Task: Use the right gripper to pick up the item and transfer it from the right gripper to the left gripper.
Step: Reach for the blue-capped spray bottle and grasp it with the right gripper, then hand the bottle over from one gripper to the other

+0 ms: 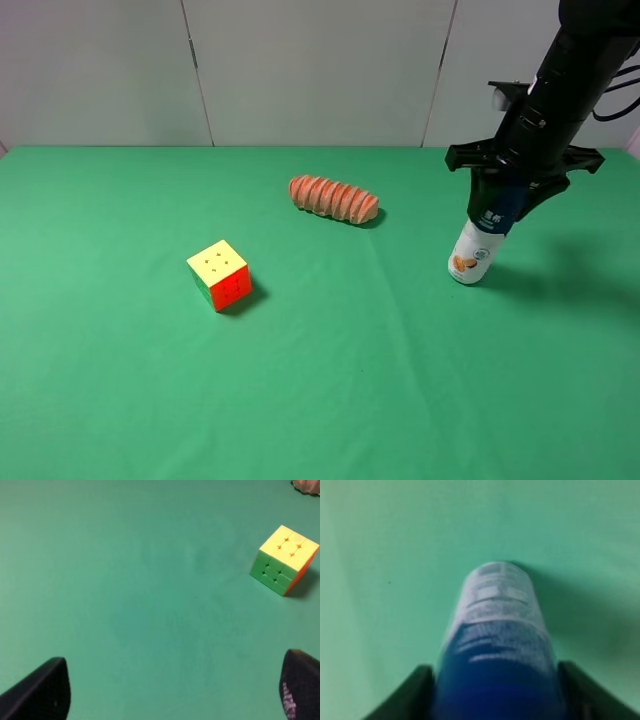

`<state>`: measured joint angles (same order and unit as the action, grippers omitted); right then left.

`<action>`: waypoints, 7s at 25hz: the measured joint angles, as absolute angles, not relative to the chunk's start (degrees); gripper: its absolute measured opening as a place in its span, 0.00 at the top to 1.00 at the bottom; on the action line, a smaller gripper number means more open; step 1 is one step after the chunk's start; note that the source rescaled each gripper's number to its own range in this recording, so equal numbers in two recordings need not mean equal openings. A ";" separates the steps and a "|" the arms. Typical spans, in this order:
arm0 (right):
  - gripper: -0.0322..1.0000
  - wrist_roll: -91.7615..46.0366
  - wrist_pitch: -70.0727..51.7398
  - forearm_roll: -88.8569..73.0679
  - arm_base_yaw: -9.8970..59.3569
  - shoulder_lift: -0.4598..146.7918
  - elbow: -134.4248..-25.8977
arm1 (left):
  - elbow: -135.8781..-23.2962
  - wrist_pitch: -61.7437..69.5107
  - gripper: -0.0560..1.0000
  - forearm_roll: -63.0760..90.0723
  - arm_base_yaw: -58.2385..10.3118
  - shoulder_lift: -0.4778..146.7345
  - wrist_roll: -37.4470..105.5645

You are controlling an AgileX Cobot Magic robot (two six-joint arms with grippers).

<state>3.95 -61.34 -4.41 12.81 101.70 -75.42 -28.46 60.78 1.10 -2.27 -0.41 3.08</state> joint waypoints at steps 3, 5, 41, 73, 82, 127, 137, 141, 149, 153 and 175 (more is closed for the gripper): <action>0.96 4.25 -61.36 -4.33 12.81 101.70 -75.42 | -28.46 60.78 0.29 1.10 -2.27 -0.41 3.08; 0.96 4.36 -61.36 -4.33 12.81 101.70 -75.42 | -28.46 60.78 0.29 1.10 -2.27 -0.41 3.08; 0.96 -13.86 -48.99 -29.65 12.81 82.92 -70.69 | -28.46 60.76 0.29 1.05 -2.27 -0.41 3.08; 0.96 -60.13 -42.44 -75.34 12.81 80.65 -51.89 | -28.46 60.76 0.29 1.05 -2.27 -0.41 3.08; 0.96 -60.20 -43.63 -74.32 12.81 80.65 -51.89 | -28.46 60.76 0.29 1.05 -2.27 -0.41 3.08; 0.96 -64.38 -49.61 -69.79 12.81 80.65 -51.89 | -46.56 59.15 0.34 76.06 -6.85 74.83 122.52; 0.96 -64.38 -49.71 -69.72 12.81 80.65 -51.89 | -49.46 56.26 0.34 74.21 -15.75 81.43 123.64; 0.96 -64.38 -49.97 -69.67 12.81 80.65 -51.89 | -49.93 50.08 0.32 73.10 -18.20 83.38 123.64; 0.96 -64.38 -50.22 -69.56 12.81 80.65 -51.89 | -55.45 43.18 0.21 72.74 -24.06 88.00 123.05; 0.96 -64.38 -50.72 -69.49 12.81 80.65 -51.89 | -56.13 41.57 0.21 72.74 -24.36 90.60 122.78; 0.96 -64.38 -50.84 -69.11 12.81 80.65 -51.89 | -59.64 36.23 0.14 77.31 -28.68 96.97 122.92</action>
